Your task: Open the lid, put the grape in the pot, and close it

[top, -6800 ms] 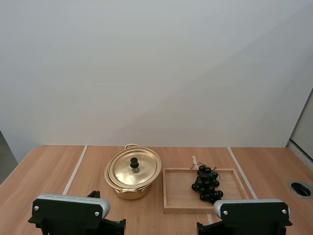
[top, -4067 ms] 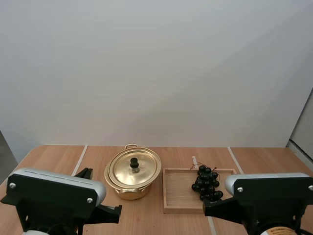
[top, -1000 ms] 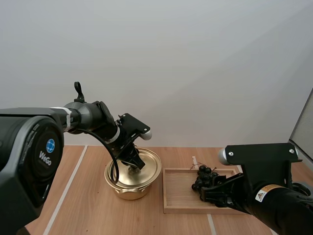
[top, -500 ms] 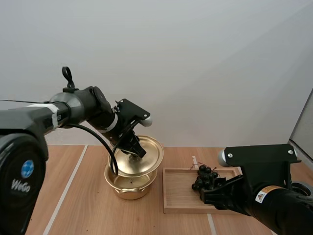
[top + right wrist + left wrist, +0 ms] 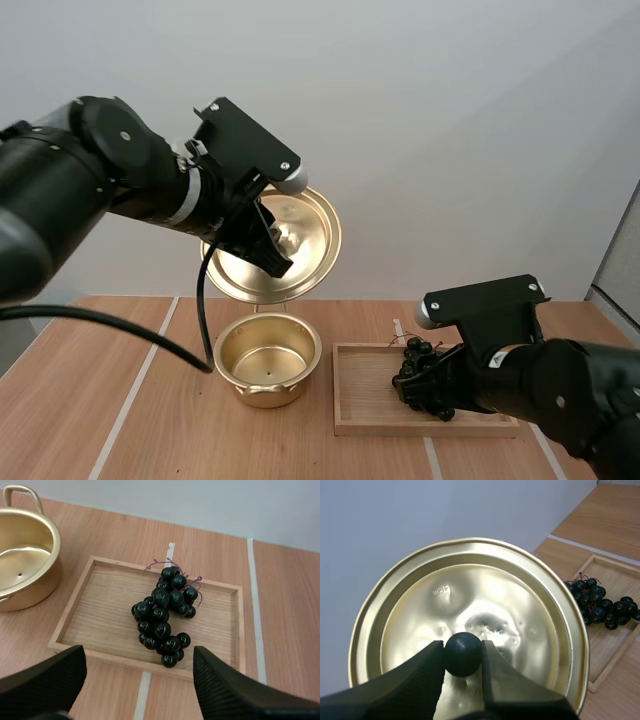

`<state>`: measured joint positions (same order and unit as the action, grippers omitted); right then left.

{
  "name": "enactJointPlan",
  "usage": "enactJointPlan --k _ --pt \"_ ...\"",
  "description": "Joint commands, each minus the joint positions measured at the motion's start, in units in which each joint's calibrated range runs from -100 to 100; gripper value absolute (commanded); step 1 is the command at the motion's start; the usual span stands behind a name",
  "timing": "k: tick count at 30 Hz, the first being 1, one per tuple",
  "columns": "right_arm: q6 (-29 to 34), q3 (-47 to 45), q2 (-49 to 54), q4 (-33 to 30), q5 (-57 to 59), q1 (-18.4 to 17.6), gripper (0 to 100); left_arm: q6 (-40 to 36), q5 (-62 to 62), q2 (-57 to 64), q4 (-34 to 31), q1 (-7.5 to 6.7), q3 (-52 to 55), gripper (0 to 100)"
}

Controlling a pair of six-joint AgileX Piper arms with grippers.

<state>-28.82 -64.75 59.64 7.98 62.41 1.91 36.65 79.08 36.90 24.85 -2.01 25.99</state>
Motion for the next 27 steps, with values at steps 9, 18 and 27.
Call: enactJointPlan --k 9,18,27 --pt "-0.23 12.24 -29.02 2.50 -10.73 0.22 100 -0.31 0.30 18.51 -0.78 -0.16 -0.32 0" --pt "0.97 16.88 -44.56 2.50 -17.71 0.91 100 -0.31 3.13 25.55 -1.99 -0.16 -0.32 0" --pt "0.97 17.64 -54.82 1.60 -27.39 0.91 100 -1.94 8.28 26.01 -1.99 -0.16 -0.32 0"
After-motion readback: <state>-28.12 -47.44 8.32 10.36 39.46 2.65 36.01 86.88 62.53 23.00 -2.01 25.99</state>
